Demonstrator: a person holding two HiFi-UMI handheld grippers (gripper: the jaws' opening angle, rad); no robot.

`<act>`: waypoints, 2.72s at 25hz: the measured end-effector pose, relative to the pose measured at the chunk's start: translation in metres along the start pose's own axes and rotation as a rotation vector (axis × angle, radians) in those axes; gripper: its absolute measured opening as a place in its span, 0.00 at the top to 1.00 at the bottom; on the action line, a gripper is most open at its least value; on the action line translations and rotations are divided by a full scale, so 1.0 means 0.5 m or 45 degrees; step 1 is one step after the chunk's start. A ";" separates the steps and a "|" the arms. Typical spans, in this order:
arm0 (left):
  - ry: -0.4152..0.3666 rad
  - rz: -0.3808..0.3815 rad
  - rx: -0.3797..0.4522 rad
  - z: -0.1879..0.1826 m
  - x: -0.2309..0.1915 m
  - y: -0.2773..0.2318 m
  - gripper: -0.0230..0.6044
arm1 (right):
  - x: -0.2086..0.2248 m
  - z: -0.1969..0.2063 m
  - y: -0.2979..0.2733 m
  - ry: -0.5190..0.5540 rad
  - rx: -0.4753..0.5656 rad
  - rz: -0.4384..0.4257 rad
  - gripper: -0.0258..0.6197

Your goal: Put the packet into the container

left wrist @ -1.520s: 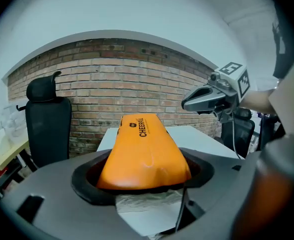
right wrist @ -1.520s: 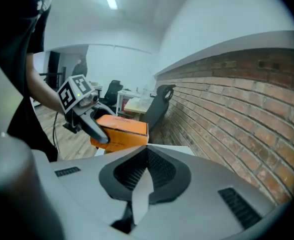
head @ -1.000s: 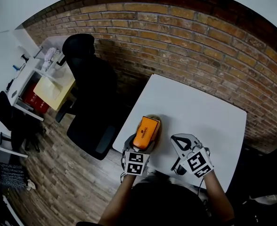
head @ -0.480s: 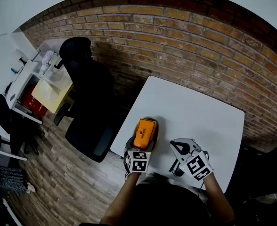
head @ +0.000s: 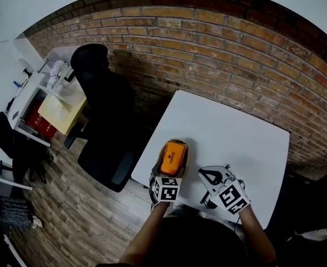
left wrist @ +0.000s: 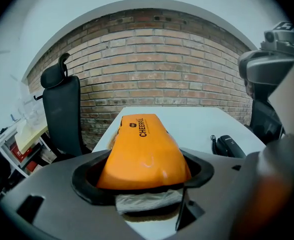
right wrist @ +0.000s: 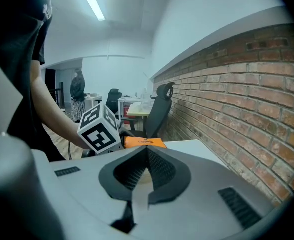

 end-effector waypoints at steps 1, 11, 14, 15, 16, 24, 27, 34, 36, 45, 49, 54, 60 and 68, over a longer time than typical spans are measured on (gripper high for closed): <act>0.000 -0.004 -0.007 0.000 0.001 -0.004 0.38 | -0.002 0.001 -0.002 -0.003 0.001 -0.005 0.96; -0.054 -0.040 -0.008 0.035 0.008 -0.030 0.38 | -0.013 0.005 -0.008 -0.019 -0.016 -0.024 0.96; -0.048 -0.030 0.008 0.036 0.008 -0.030 0.38 | -0.015 0.005 -0.007 -0.024 -0.018 -0.027 0.96; -0.048 -0.030 0.019 0.036 0.009 -0.029 0.38 | -0.016 0.005 -0.007 -0.027 -0.017 -0.030 0.96; -0.047 -0.033 0.030 0.037 0.009 -0.028 0.38 | -0.018 0.006 -0.007 -0.030 -0.015 -0.035 0.96; -0.018 -0.026 0.178 0.037 -0.008 0.005 0.15 | -0.020 0.009 -0.005 -0.051 -0.011 -0.054 0.96; 0.012 0.019 0.218 0.037 -0.006 0.021 0.14 | -0.022 0.008 -0.008 -0.058 -0.012 -0.060 0.96; 0.049 0.074 0.341 0.013 -0.011 0.076 0.14 | -0.026 0.010 -0.016 -0.077 -0.003 -0.064 0.96; 0.048 0.094 0.356 0.008 -0.012 0.091 0.15 | -0.028 0.008 -0.020 -0.076 -0.005 -0.066 0.96; -0.024 0.055 0.258 0.018 0.000 0.112 0.80 | -0.032 0.007 -0.024 -0.075 -0.002 -0.083 0.96; -0.043 0.015 0.141 0.047 -0.008 0.086 0.95 | -0.034 0.011 -0.022 -0.077 -0.001 -0.080 0.96; 0.017 0.029 0.040 0.065 -0.021 0.060 0.95 | -0.034 0.013 -0.019 -0.080 -0.005 -0.075 0.96; 0.050 0.089 0.033 0.065 -0.025 0.057 0.95 | -0.029 0.013 -0.021 -0.124 0.043 -0.038 0.96; 0.093 0.248 0.455 -0.027 -0.021 0.176 0.95 | -0.016 -0.028 0.005 -0.192 0.239 0.084 0.96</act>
Point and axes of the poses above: the fingertips, and each gripper's own axes: y backward along the fingers, x to its right, z out of its underside, the point moved 6 cm from there along y, backward along the fingers, and after that the axes turned 3 degrees about z, right-handed, at the moved point
